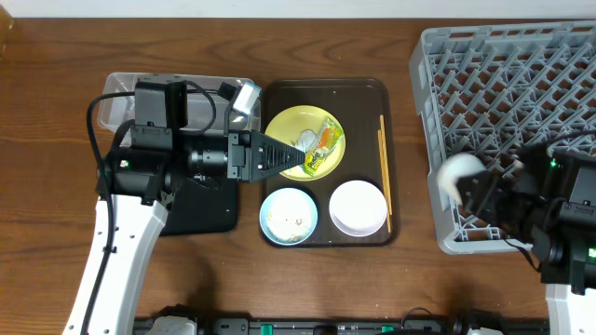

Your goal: Sort waste into correct bins and load items into the dishwasher rack

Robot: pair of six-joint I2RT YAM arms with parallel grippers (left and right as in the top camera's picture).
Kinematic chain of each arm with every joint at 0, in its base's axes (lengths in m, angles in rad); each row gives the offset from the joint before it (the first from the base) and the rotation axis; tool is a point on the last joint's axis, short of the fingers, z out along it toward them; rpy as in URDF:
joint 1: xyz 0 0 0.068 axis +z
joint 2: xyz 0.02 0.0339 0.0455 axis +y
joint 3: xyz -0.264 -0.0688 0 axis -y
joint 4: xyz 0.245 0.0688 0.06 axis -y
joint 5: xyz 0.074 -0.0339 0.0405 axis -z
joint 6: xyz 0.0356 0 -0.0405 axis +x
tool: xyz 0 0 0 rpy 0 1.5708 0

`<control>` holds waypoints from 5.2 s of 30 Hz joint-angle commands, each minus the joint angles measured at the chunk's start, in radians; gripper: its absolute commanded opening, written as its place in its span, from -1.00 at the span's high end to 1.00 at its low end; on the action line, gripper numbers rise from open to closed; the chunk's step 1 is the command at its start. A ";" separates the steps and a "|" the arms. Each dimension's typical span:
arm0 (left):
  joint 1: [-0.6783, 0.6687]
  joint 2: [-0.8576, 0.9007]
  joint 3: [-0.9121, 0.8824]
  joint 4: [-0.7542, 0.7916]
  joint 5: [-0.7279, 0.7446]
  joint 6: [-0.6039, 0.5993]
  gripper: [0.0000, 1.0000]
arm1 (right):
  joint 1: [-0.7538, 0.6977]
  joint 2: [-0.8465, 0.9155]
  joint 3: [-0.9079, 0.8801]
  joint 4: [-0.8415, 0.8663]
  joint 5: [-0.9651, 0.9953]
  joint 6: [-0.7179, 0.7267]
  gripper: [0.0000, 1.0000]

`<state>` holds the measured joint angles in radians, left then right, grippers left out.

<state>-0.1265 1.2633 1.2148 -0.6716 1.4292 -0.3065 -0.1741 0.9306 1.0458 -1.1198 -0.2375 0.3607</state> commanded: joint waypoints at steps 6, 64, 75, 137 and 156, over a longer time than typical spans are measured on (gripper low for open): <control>-0.001 -0.002 0.014 0.003 -0.005 0.014 -0.15 | -0.018 0.043 0.007 -0.026 0.303 0.054 -0.01; -0.466 0.188 -0.020 -0.209 -1.385 -0.219 -0.05 | -0.008 0.154 0.072 0.192 -0.637 -0.286 -0.82; -0.573 0.424 -0.020 -0.202 -1.445 -0.373 0.03 | -0.008 0.154 0.072 0.193 -0.684 -0.321 -0.81; 0.020 0.203 0.019 -0.319 -0.916 0.099 0.87 | -0.008 0.154 0.072 0.230 -0.676 -0.313 -0.83; 0.592 0.311 -0.278 -0.256 -0.075 0.716 0.88 | -0.008 0.154 0.072 0.247 -0.676 -0.294 -0.83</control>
<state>0.4404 1.5497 0.9535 -0.9539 1.2560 0.3145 -0.1783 1.0908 1.1027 -0.8772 -0.8982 0.0601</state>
